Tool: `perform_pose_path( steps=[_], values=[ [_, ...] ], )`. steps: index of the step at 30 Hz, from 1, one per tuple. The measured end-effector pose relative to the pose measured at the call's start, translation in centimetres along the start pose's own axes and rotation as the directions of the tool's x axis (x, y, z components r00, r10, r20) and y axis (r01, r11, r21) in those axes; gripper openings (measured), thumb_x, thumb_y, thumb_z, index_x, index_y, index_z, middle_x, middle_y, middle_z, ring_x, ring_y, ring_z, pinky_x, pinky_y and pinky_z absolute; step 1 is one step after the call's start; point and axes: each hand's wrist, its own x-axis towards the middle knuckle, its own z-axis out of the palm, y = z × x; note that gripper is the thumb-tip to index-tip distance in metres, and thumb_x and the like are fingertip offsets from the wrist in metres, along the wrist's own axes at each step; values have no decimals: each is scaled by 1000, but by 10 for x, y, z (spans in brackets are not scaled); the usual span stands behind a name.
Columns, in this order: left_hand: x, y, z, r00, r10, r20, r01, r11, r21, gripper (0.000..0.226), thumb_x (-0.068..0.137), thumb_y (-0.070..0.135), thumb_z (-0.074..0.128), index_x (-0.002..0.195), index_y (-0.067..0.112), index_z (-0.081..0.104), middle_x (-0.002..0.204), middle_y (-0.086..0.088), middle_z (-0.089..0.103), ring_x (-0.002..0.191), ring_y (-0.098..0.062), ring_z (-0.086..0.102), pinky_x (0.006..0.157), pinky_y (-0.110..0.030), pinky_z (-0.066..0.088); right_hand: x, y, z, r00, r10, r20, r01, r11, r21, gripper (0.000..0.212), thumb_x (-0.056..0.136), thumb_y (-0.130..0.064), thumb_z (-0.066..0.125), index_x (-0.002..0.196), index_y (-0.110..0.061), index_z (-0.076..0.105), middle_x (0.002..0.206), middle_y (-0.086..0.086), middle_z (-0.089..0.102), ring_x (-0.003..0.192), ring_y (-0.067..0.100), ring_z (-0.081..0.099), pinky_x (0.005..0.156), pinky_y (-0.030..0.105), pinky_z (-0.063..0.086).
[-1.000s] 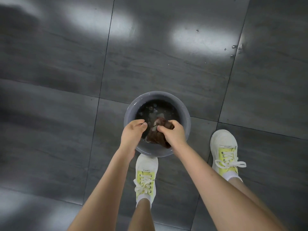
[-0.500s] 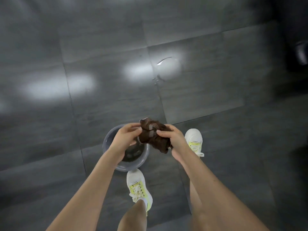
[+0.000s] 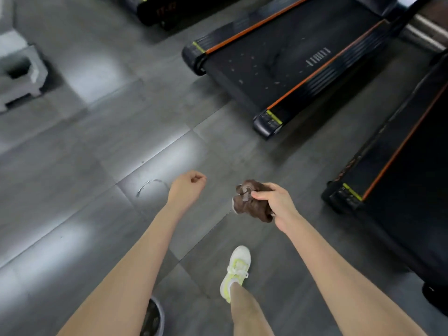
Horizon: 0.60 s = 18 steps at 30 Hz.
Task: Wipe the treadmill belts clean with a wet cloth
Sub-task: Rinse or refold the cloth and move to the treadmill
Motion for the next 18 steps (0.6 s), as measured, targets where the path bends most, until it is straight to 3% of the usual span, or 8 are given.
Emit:
perform_pose_path(
  steps=[5,8,15,18],
  values=[
    [57,101,62,993,93,67,-103,981,166,11,90,20,49,86,23,60,83,2,60,80,-22,55,72,-29,44,58,-69,-79,994,-16,-110,15,1000,-9,20,75,5,70,86,-11,65,80,8,67,74,23,63,69,31,50],
    [96,143,91,990,117,76,-131,968,216,13,91,20,48,87,23,60,78,5,57,79,-23,55,72,-30,44,99,-100,-113,983,-27,-184,30,999,12,18,77,4,70,88,-10,65,78,8,66,72,21,62,66,29,50],
    [226,204,140,988,150,49,-158,939,305,21,93,20,48,104,14,64,103,-2,65,103,-22,58,78,-26,41,225,-173,-149,958,-95,-271,91,995,-26,15,82,-3,71,94,-6,63,84,8,67,73,19,63,57,24,48],
    [300,227,162,988,141,61,-153,946,285,20,92,21,49,103,16,65,106,-1,66,102,-20,59,79,-26,42,301,-213,-156,951,-114,-288,99,993,-66,17,82,-4,71,96,-6,63,90,9,67,79,21,64,63,27,50]
  ],
)
